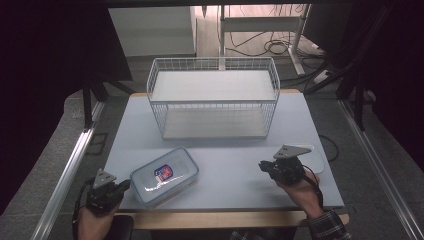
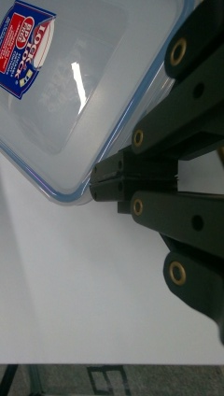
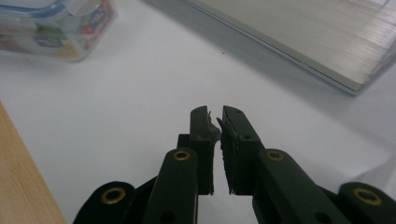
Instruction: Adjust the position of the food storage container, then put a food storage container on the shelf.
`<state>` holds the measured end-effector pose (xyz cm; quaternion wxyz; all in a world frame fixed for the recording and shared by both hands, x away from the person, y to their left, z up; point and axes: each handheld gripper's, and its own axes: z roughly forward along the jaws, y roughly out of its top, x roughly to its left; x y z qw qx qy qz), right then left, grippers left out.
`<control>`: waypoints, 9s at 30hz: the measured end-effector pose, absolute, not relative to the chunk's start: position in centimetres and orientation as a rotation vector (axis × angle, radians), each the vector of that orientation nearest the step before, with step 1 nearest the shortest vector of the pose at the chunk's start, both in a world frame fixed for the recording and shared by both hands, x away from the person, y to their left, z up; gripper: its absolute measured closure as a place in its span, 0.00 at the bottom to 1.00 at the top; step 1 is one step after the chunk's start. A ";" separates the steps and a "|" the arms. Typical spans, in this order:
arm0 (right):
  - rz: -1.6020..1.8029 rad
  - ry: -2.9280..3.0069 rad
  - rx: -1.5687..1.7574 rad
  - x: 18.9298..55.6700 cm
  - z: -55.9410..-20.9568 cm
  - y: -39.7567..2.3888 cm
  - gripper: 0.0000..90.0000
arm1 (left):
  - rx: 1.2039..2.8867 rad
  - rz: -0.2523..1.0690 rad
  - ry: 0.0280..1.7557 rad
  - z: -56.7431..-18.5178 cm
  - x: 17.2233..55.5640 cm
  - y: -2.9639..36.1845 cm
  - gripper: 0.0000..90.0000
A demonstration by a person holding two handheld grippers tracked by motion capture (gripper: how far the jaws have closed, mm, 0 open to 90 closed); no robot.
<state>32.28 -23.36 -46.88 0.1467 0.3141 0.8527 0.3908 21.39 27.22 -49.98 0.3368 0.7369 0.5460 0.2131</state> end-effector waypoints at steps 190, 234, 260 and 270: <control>1.649 2.453 1.203 39.2 -36.4 -20.2 0.58 | 1.686 -0.025 1.000 -38.0 36.1 18.8 0.54; 1.732 2.335 1.227 47.3 -28.6 -18.4 0.57 | 1.666 0.010 0.983 -29.8 44.9 20.6 0.54; 1.737 2.284 1.339 49.9 -30.2 -18.1 0.56 | 1.643 0.032 0.998 -31.8 47.3 20.6 0.53; 1.725 2.270 1.318 49.6 -30.4 -18.0 0.54 | 1.619 0.006 1.000 -32.1 47.9 20.9 0.53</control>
